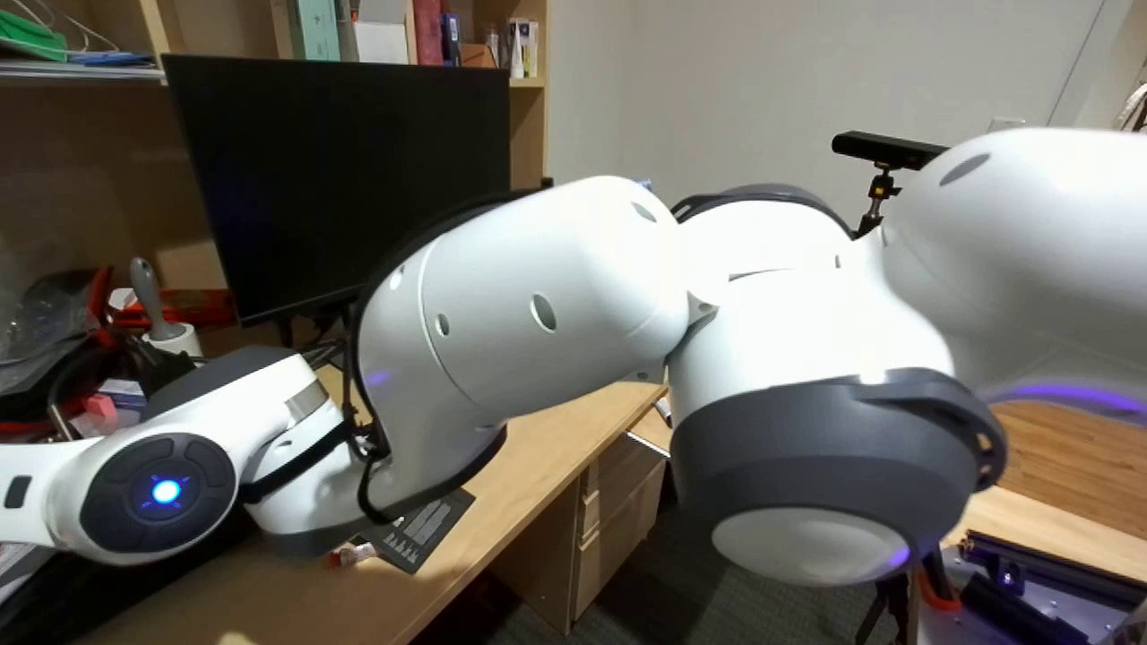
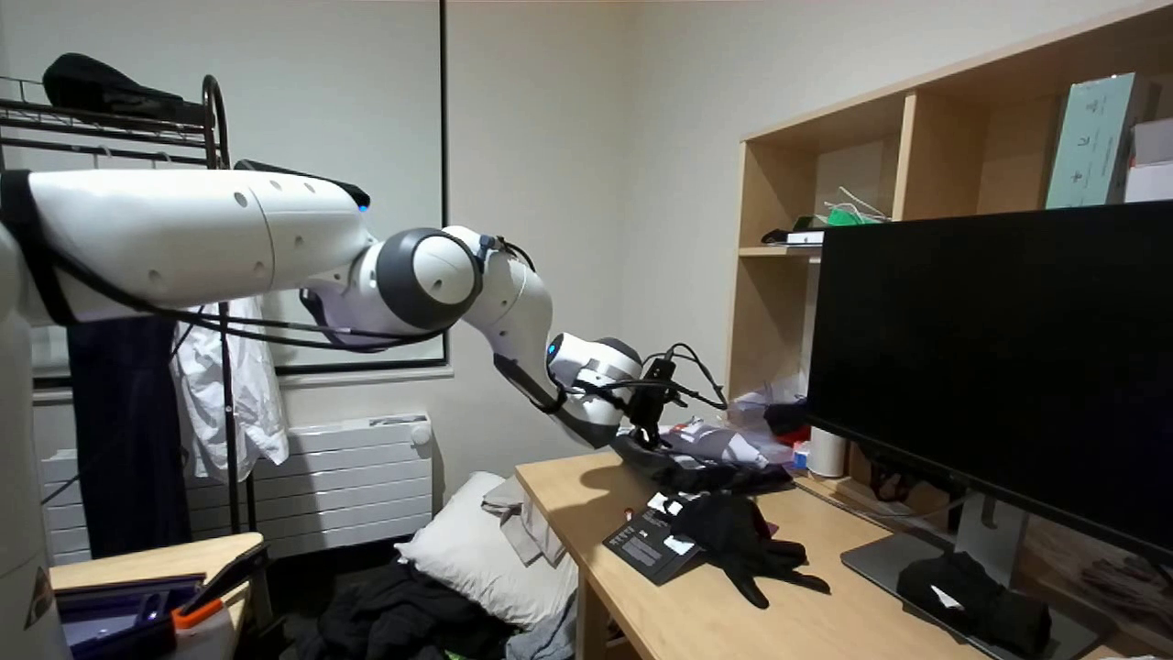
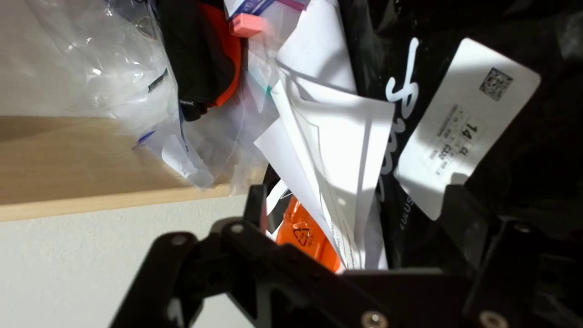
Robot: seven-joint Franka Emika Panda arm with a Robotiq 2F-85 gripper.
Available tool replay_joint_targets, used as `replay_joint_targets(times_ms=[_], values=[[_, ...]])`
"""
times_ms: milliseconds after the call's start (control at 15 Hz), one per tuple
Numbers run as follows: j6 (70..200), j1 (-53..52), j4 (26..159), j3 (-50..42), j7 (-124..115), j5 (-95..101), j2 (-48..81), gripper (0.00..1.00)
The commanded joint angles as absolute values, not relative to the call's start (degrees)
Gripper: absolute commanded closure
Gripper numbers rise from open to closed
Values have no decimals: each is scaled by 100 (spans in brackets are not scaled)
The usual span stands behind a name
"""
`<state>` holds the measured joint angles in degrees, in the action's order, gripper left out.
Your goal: Take the papers on the black object and move them to the right on the desk
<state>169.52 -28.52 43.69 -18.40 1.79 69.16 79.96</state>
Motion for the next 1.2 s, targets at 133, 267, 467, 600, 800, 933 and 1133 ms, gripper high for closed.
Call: replay_joint_targets(times_ms=[133,267,467,600,800,933,1133], values=[[16836,-2737,3736,-1852,358,6842,8381,47],[16835,-2723,3717,-1827,356,6820,8403,61],[16829,-2697,3732,-1757,340,6728,8420,80],[16833,-2686,3731,-1728,323,6623,8442,91],[16821,-2675,3740,-1663,311,6511,8460,96],[16810,-2674,3652,-1675,213,6428,8520,70],[16837,-2678,3333,-1820,-18,6422,8694,63]])
